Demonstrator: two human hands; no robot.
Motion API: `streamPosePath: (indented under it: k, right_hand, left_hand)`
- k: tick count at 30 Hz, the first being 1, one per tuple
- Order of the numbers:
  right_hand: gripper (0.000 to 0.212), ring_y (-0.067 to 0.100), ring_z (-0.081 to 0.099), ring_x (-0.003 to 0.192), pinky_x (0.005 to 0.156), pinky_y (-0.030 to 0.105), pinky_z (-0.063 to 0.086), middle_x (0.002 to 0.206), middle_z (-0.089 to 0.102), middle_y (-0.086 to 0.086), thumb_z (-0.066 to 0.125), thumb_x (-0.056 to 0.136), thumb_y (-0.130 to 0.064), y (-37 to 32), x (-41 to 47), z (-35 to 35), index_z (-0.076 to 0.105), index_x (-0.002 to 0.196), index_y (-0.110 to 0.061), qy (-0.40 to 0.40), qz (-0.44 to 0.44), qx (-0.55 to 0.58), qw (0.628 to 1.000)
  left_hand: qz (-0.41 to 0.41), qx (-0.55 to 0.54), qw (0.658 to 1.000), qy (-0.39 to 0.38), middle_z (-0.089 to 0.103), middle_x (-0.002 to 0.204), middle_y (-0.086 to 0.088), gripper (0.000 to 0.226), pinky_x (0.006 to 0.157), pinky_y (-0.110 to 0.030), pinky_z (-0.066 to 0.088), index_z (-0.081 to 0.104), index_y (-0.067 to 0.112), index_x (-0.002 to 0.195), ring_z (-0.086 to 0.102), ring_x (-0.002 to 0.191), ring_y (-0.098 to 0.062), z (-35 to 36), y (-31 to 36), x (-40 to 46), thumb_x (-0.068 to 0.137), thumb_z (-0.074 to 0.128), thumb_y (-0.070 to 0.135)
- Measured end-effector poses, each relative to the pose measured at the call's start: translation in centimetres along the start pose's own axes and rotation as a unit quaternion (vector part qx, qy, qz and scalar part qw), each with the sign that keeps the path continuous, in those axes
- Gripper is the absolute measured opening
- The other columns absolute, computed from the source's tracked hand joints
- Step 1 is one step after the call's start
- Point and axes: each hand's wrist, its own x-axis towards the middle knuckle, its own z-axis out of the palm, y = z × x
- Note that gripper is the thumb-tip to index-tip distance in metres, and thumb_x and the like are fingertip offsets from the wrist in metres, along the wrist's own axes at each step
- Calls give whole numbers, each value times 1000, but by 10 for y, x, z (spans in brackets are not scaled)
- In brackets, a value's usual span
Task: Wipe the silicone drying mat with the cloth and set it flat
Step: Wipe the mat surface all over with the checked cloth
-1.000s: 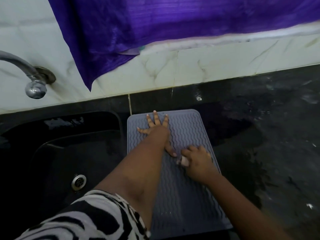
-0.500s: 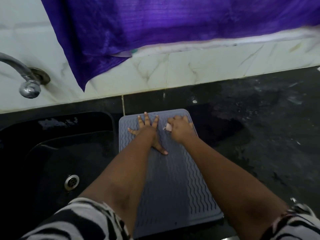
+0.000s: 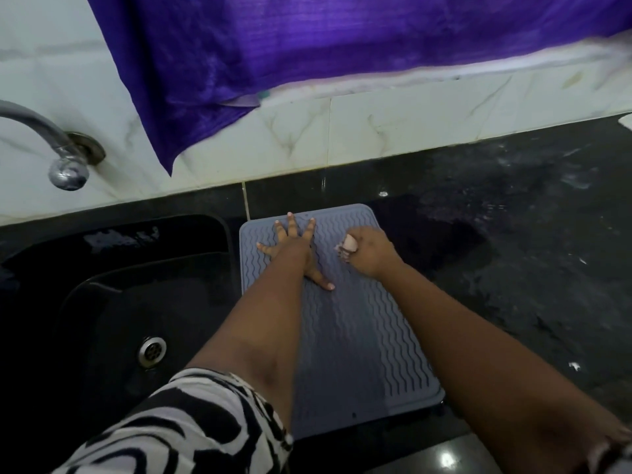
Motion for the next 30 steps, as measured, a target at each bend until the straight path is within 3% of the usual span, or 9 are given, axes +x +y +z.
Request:
streamPosePath:
  k: [3,8,11,14,16,19,21,23,30]
  right_hand:
    - [33,29,43,114,87,40,35,115,55,2,63,80,-32,3,-15,28,58,112,-24,-14,5,-80,997]
    - [25,26,46,104,74,32,30,105,58,0,61,77,-34,12,-101,38,61,99,-21,22,-41,-66,997]
    - [27,21,45,103,80,34,36,106,58,-5,60,75,-36,14,-149,37,61,100,-26,-32,-51,-88,994]
    - [8,11,57,86,78,29,49,84,63,-11,71,77,-21,8,-147,13,63,79,-23,-70,-20,127,989]
    - [13,19,63,72,72,36,52,71,66,-1,72,75,-8,10,-119,1,62,67,-12,22,-11,184,983]
    - [17,33,60,90,84,42,47,91,67,14,66,81,-24,2,-76,3,65,84,-7,26,-24,38,999]
    - [24,33,50,108,90,40,41,110,61,9,61,84,-32,0,-72,20,62,100,-14,-15,-3,-49,999]
    - [26,30,43,111,88,39,36,114,57,4,59,85,-36,1,-89,32,58,105,-20,-3,0,-93,996]
    - [35,20,41,108,82,32,32,116,55,-4,58,79,-37,14,-196,39,56,112,-29,-55,-49,-119,990]
  left_hand:
    - [1,-2,1000,3,-49,146,-2,160,102,-80,-2,-30,42,143,-36,139,-35,1,-1,4,37,88,62]
    - [-5,-11,1000,4,-49,146,0,162,102,-79,-3,-29,43,143,-37,138,-35,3,0,9,34,89,62]
    - [2,-10,1000,9,-48,147,-1,163,103,-78,-4,-29,41,144,-36,139,-36,3,-2,7,33,88,63]
    - [17,-1,1000,18,-45,149,-6,156,106,-74,-7,-28,35,146,-34,140,-36,7,-5,-1,43,85,65]
    - [70,30,996,42,-41,151,-8,140,109,-70,-6,-24,30,148,-32,141,-35,14,-5,-11,59,79,64]
    - [165,32,985,42,-30,157,-1,104,114,-63,-1,-20,32,150,-22,146,-27,31,-5,-26,87,60,52]
    - [176,35,983,41,-22,160,4,75,117,-58,0,-13,35,151,-15,148,-24,51,-6,-34,99,40,45]
    - [162,45,983,67,-19,160,7,59,118,-56,-2,-7,35,152,-15,148,-22,65,-5,-36,103,25,41]
    - [136,70,987,48,-21,160,7,58,117,-59,2,-9,35,152,-15,148,-23,58,1,-36,104,24,39]
